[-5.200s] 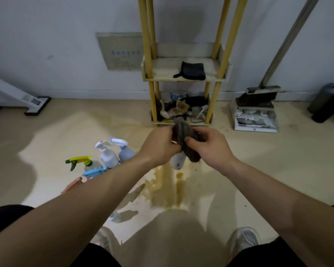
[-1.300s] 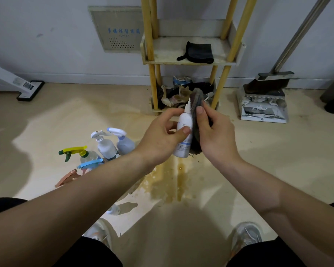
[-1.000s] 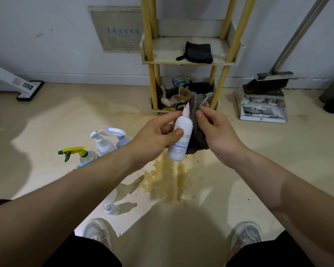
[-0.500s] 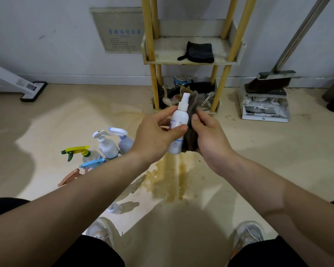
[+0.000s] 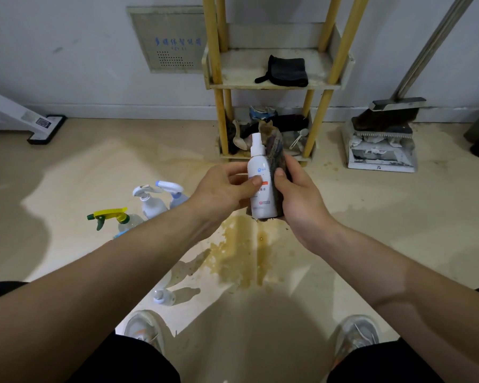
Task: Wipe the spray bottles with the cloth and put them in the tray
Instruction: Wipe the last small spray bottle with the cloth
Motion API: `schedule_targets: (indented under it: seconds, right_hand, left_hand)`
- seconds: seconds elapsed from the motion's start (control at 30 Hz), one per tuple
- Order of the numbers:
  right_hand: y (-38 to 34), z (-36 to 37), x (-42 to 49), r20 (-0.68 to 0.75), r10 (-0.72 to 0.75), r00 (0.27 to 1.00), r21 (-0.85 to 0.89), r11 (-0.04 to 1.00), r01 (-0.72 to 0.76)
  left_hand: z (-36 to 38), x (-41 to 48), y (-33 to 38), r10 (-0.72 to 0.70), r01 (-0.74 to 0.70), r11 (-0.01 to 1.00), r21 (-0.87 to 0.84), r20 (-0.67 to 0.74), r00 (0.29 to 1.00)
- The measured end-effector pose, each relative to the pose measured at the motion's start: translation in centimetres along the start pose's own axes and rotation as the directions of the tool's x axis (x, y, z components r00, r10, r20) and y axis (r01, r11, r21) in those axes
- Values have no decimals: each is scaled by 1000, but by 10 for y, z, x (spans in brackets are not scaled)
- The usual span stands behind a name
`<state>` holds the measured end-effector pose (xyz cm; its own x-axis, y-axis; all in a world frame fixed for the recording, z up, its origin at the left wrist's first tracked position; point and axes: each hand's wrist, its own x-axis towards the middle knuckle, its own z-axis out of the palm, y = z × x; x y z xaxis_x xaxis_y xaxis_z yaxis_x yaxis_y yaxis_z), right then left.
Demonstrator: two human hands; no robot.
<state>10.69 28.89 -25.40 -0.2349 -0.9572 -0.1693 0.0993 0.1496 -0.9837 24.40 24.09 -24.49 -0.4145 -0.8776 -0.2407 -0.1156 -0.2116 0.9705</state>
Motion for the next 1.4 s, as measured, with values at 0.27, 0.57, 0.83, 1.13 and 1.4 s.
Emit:
schedule_targets:
  seconds: [0.27,0.57,0.83,1.13,1.4]
  right_hand:
    - [4,4,-8,123,-92,988,-150,983,110]
    - [-1,-1,-1,46,5,999,50,999,-7]
    - [-1,0,-5,125,-88,988,-114,988,103]
    - [1,-6,4,51,-310,949,-438,847,300]
    - [-12,-14,1,-15,-476,880,-439,793,422]
  left_hand:
    - [-2,2,-2,-13,27,996,80,-178,984]
    - [-8,3,4,-34,23,996,-89,-122,992]
    - [-8,4,4,-11,13,1000,18,-112,994]
    - [-6,4,0,149,-114,972,206,-160,976]
    - [0,0,1,187,-151,960,237,-134,973]
